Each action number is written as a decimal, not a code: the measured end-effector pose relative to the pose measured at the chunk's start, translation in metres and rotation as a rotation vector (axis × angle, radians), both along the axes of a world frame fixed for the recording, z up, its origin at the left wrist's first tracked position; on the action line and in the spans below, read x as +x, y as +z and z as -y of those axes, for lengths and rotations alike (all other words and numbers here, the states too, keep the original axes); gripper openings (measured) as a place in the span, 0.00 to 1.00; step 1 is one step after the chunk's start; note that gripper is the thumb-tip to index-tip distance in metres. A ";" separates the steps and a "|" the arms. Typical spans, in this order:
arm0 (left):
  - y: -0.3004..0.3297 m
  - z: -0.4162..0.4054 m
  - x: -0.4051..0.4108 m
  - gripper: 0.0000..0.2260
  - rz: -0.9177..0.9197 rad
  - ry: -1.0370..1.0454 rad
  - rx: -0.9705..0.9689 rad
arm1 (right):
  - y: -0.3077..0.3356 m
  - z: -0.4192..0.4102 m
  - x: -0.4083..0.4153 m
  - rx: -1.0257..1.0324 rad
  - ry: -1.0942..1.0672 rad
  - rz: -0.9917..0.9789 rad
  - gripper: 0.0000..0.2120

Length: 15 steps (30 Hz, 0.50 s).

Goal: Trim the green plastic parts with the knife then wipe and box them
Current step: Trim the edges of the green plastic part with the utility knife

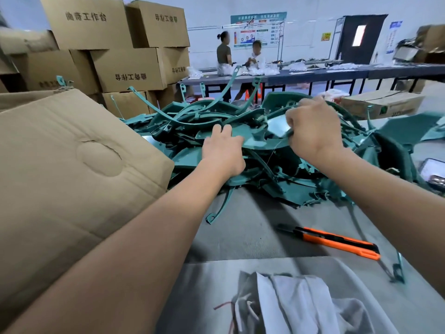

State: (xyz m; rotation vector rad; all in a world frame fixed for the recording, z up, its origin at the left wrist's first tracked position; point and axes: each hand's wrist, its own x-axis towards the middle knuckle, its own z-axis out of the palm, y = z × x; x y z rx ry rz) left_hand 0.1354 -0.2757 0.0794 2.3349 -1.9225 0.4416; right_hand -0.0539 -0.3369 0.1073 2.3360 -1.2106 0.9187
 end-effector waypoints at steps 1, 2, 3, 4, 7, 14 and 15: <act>0.000 0.001 0.001 0.22 -0.014 -0.008 0.006 | 0.000 0.000 0.001 0.028 -0.038 -0.109 0.08; 0.001 0.004 0.001 0.21 -0.038 -0.017 0.020 | 0.001 0.000 0.001 0.069 -0.065 -0.194 0.10; 0.002 0.005 0.001 0.20 -0.064 -0.019 0.030 | 0.002 -0.001 0.001 0.105 -0.060 -0.245 0.14; 0.002 0.006 0.001 0.20 -0.080 -0.015 0.034 | 0.002 0.000 0.000 0.128 -0.041 -0.267 0.17; 0.002 0.010 -0.007 0.22 -0.011 0.019 -0.006 | 0.002 0.004 -0.008 0.172 0.000 -0.240 0.16; 0.010 0.011 -0.018 0.13 0.247 0.061 -0.081 | 0.005 0.005 -0.018 0.305 0.068 -0.264 0.16; 0.014 0.007 -0.016 0.12 0.268 0.045 -0.152 | 0.008 0.007 -0.021 0.339 0.075 -0.233 0.16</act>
